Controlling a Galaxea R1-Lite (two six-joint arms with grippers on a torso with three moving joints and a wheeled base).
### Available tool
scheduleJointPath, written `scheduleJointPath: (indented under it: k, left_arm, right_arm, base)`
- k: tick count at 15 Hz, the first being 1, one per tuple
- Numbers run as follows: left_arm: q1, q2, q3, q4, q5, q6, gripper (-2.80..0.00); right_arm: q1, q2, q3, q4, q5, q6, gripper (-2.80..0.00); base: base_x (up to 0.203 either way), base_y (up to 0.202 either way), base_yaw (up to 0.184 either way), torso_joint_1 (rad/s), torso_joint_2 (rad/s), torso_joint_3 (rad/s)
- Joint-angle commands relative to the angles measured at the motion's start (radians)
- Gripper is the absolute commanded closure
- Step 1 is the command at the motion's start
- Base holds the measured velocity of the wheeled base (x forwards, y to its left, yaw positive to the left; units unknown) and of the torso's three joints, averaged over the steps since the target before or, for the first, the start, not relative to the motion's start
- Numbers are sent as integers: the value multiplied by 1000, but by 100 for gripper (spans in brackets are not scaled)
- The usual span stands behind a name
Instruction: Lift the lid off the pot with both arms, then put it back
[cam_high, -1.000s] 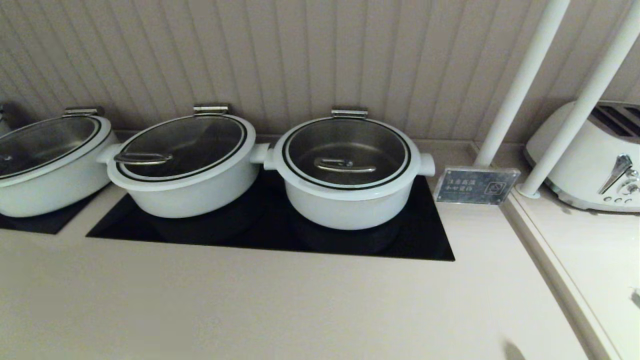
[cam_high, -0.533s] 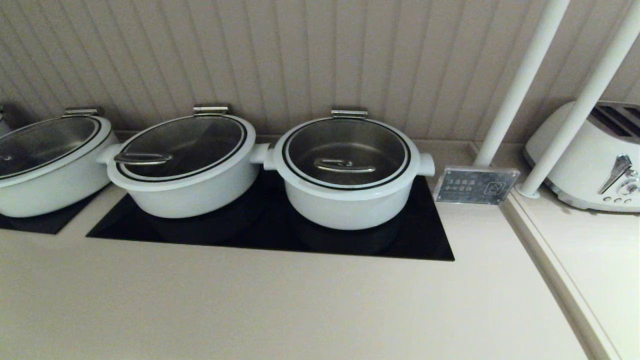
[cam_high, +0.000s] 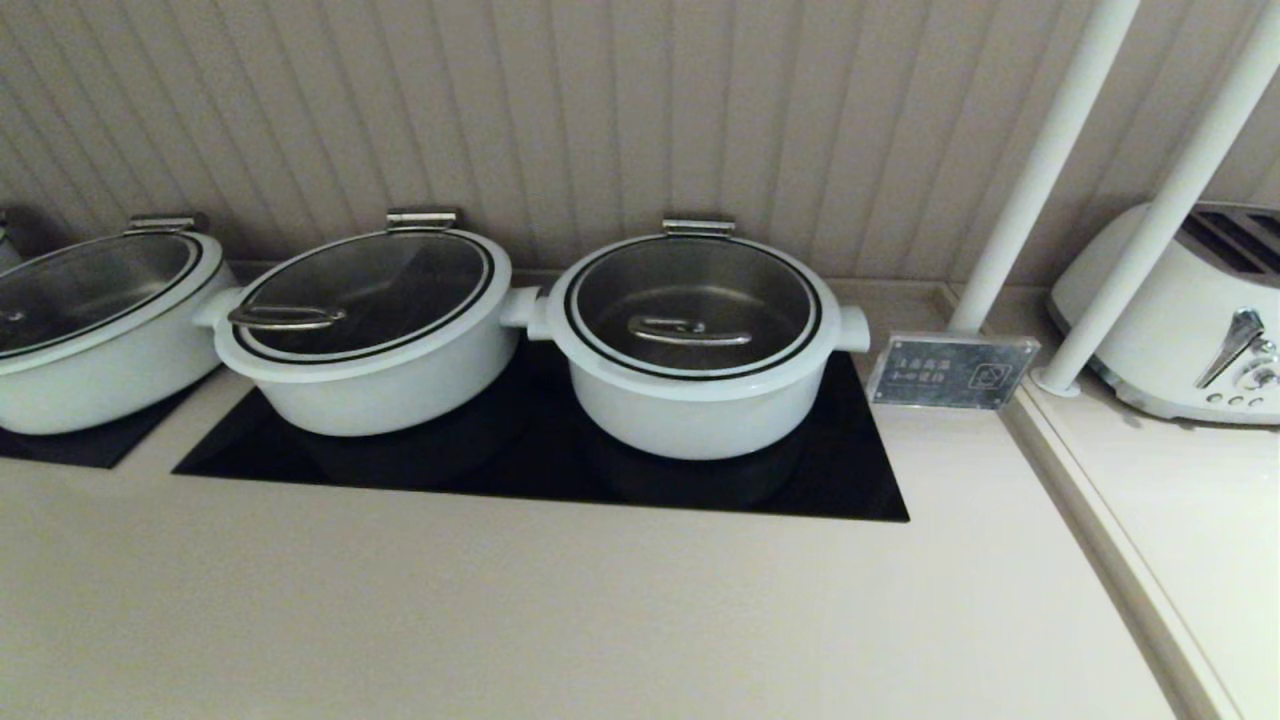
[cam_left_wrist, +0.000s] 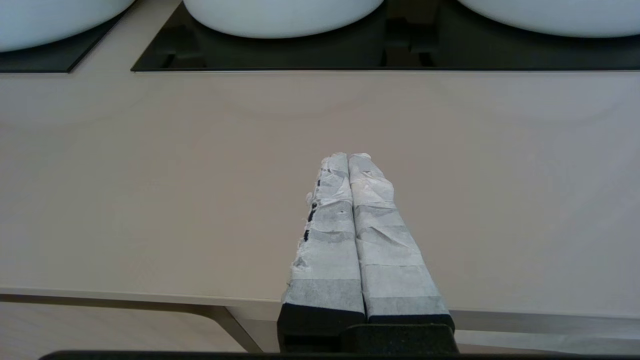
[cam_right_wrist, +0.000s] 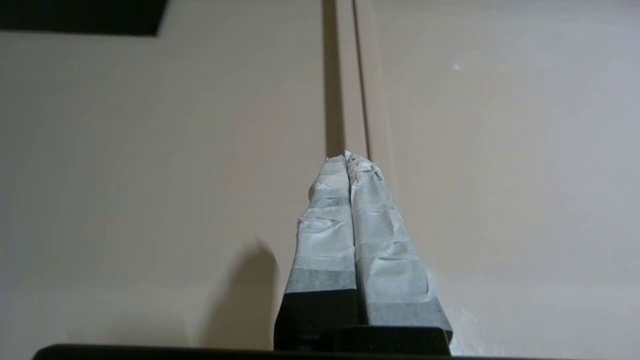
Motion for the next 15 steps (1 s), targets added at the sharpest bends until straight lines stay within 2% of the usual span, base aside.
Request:
scheduleJointPath:
  k: [1, 6, 9, 15]
  left_arm:
    - [0, 0, 0, 0, 0, 0, 0]
    - [0, 0, 0, 0, 0, 0, 0]
    - [0, 0, 1, 0, 0, 0, 0]
    - [0, 0, -1, 0, 0, 0, 0]
  right_arm:
    - [0, 6, 0, 8, -8, 3, 0]
    - [27, 8, 0, 64, 3, 5, 0]
    - [159, -21, 0, 63, 4, 4, 0]
    - [164, -272, 0, 56, 8, 5, 0]
  base:
    - [0, 0, 0, 0, 0, 0]
    - [0, 0, 0, 0, 0, 0]
    - [0, 0, 0, 0, 0, 0]
    - [0, 0, 0, 0, 0, 0]
